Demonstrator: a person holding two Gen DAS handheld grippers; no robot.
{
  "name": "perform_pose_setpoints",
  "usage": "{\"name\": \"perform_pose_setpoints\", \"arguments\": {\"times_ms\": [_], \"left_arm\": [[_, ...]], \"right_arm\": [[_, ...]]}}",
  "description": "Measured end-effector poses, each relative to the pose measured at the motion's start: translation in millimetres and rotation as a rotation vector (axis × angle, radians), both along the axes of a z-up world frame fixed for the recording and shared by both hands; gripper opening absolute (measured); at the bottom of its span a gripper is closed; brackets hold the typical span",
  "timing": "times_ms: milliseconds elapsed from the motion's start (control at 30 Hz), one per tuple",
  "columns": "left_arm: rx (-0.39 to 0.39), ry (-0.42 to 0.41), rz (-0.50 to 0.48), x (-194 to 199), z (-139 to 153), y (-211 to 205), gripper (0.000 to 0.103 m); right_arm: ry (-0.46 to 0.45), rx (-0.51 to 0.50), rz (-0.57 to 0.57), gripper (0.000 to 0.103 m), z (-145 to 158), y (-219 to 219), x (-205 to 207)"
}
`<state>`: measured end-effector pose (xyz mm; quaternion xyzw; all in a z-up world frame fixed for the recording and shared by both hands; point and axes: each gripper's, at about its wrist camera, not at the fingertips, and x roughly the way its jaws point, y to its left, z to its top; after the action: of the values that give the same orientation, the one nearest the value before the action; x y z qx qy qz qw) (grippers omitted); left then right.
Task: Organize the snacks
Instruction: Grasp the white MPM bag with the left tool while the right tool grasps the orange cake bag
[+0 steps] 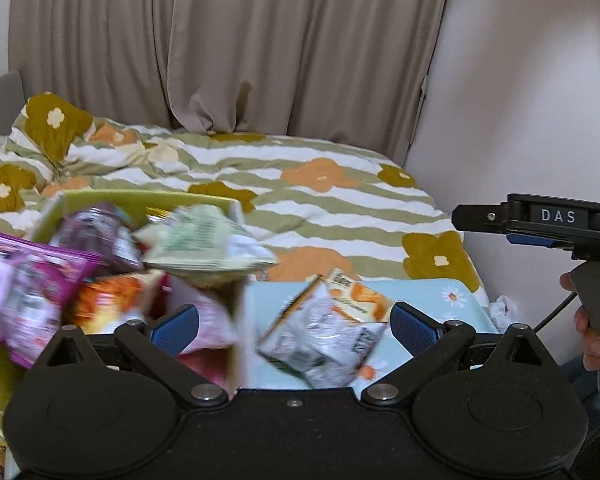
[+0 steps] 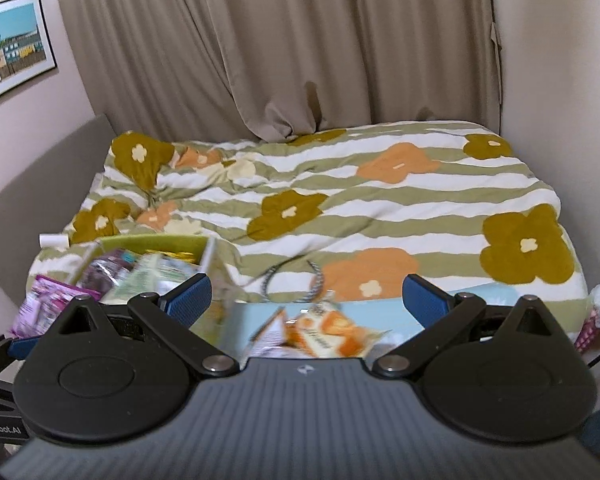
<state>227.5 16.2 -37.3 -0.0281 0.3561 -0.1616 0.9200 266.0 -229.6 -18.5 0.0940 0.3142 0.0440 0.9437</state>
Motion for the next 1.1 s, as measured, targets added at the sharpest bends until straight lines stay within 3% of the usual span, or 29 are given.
{"name": "perform_pose_setpoints", "arguments": {"times_ms": [167, 367, 700, 967, 1100], "left_arm": [[-0.014, 0.077, 0.067, 15, -17, -42, 0.102], [-0.126, 0.184, 0.205, 38, -45, -72, 0.101], [-0.243, 0.367, 0.435, 66, -98, -79, 0.101], [-0.236, 0.352, 0.56, 81, -114, -78, 0.101], [-0.234, 0.385, 0.573, 88, -133, -79, 0.099]], "right_arm": [[0.047, 0.008, 0.06, 0.103, -19, -39, 28], [0.093, 0.009, 0.169, 0.103, -45, -64, 64], [0.199, 0.048, 0.303, 0.103, -93, -73, 114], [0.27, 0.086, 0.373, 0.103, -123, -63, 143], [0.316, 0.12, 0.403, 0.103, -140, -57, 153]]}}
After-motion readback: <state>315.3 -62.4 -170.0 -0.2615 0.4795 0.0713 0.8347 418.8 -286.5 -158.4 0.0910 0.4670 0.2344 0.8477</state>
